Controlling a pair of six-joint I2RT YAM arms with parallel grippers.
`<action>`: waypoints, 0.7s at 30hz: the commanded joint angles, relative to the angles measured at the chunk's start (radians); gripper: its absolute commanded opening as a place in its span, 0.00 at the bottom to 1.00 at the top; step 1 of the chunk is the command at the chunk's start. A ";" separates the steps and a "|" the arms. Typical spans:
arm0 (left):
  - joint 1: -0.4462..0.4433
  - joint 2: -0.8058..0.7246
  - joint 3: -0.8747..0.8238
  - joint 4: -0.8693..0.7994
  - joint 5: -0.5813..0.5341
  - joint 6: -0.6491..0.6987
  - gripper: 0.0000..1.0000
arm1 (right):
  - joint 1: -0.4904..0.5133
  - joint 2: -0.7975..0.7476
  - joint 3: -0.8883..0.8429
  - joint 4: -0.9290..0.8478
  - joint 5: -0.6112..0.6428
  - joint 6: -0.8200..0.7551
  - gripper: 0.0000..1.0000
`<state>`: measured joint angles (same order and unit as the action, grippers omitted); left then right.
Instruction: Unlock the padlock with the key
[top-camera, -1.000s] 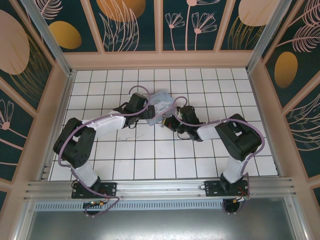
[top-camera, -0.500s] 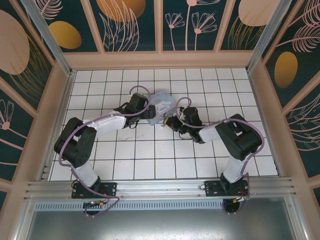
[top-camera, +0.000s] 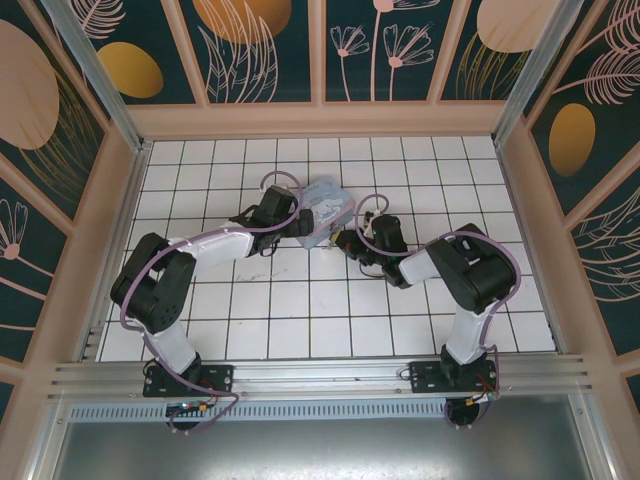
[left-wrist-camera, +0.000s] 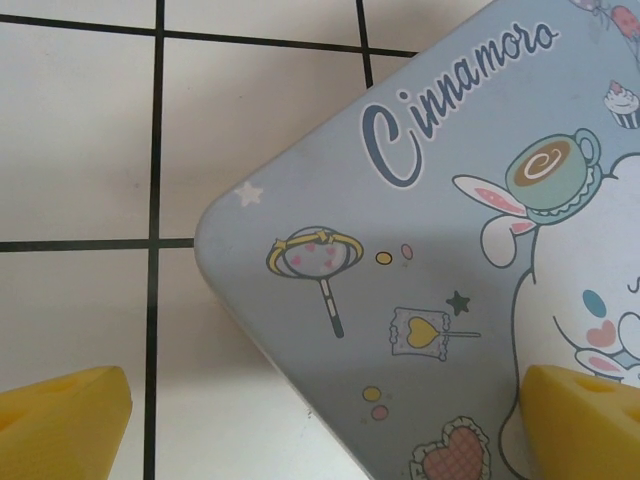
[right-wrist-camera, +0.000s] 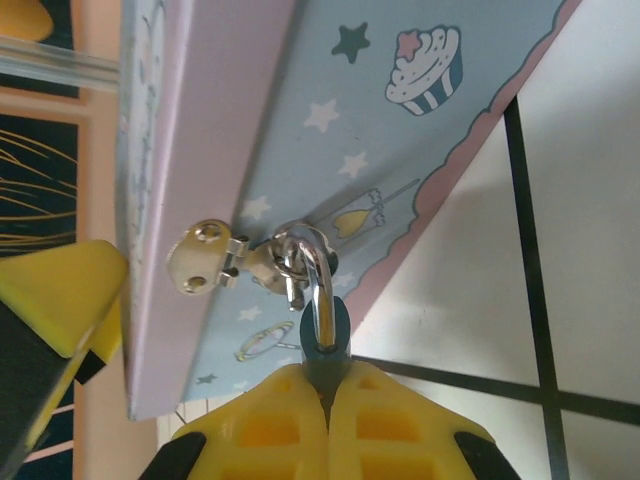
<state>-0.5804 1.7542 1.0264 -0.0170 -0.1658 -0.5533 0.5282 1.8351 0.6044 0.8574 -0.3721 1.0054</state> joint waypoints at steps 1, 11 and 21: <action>0.004 0.062 -0.048 -0.159 -0.026 0.025 0.99 | -0.035 0.024 -0.013 0.151 0.016 0.029 0.00; 0.004 0.072 -0.048 -0.158 -0.024 0.024 0.99 | -0.093 0.042 0.037 0.125 -0.013 0.014 0.00; 0.004 0.075 -0.071 -0.150 -0.010 0.016 0.99 | -0.161 0.131 0.185 0.086 -0.238 -0.048 0.00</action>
<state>-0.5827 1.7748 1.0256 0.0319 -0.1471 -0.5583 0.3832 1.9732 0.7383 0.9142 -0.5659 1.0111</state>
